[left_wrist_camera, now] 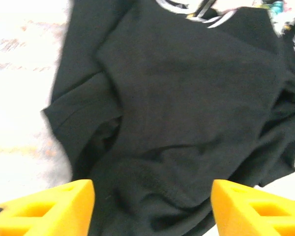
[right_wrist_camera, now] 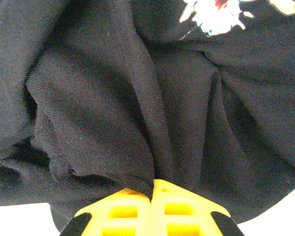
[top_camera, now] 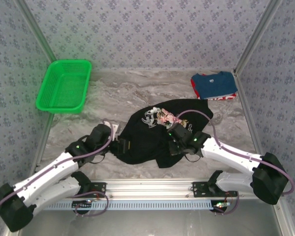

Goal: Fold the inside-out t-shirt

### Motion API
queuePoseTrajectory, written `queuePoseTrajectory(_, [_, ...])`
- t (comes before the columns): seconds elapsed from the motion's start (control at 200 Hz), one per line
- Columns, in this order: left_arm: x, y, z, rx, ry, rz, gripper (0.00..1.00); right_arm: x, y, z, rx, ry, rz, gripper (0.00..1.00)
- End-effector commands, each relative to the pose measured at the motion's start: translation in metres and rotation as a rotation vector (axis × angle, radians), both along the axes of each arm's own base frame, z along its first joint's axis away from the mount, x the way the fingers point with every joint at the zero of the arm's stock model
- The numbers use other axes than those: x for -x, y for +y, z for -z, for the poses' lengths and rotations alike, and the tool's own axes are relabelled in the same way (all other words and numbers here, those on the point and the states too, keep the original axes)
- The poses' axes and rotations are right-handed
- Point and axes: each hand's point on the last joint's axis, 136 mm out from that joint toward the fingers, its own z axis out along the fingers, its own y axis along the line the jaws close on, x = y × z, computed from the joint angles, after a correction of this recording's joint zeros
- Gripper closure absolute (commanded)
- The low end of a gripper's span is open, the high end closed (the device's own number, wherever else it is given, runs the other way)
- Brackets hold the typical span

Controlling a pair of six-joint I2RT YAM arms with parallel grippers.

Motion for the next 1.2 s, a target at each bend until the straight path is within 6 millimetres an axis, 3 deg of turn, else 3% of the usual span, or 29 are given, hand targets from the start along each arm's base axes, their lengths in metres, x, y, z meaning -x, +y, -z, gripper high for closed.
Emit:
queuePoseTrajectory(0.0, [-0.011,-0.036,-0.018,-0.071,-0.163,0.153,0.33,-0.005,0.006,-0.008,-0.064,-0.01,-0.001,1.0])
queuePoseTrajectory(0.2, [0.001,-0.11,0.016,-0.19,-0.142,0.412,0.31,-0.01,0.006,-0.011,-0.099,-0.02,0.005,1.0])
queuePoseTrajectory(0.285, [-0.004,-0.13,0.032,-0.197,-0.112,0.44,0.35,-0.01,0.004,-0.011,-0.098,-0.023,0.007,1.0])
queuePoseTrajectory(0.355, [-0.009,-0.14,0.045,-0.222,-0.101,0.459,0.48,-0.009,0.002,-0.01,-0.099,-0.026,0.011,1.0])
queuePoseTrajectory(0.49, [-0.024,-0.143,0.059,-0.245,-0.056,0.43,0.87,-0.008,-0.013,-0.01,-0.063,-0.041,0.038,1.0])
queuePoseTrajectory(0.56, [-0.032,-0.136,0.04,-0.178,-0.051,0.388,1.0,-0.009,-0.028,-0.011,-0.012,-0.064,0.076,1.0])
queuePoseTrajectory(0.64, [-0.029,-0.134,-0.009,0.059,-0.049,0.37,1.0,-0.011,-0.046,-0.014,0.044,-0.093,0.123,1.0])
queuePoseTrajectory(0.705, [-0.028,-0.129,-0.056,0.289,-0.062,0.355,1.0,-0.015,-0.046,-0.02,0.032,-0.131,0.131,1.0])
queuePoseTrajectory(0.769, [-0.028,-0.119,-0.088,0.424,-0.077,0.347,1.0,-0.025,-0.038,-0.031,-0.003,-0.199,0.107,1.0])
queuePoseTrajectory(0.974, [-0.028,-0.099,-0.117,0.5,-0.071,0.352,1.0,-0.029,-0.025,-0.042,-0.046,-0.241,0.019,0.99])
queuePoseTrajectory(1.099, [-0.028,-0.099,-0.126,0.529,-0.052,0.362,1.0,-0.032,-0.008,-0.054,-0.096,-0.254,-0.068,0.86])
queuePoseTrajectory(1.199, [-0.028,-0.101,-0.127,0.523,-0.034,0.365,1.0,-0.028,0.013,-0.07,-0.149,-0.293,-0.195,0.68])
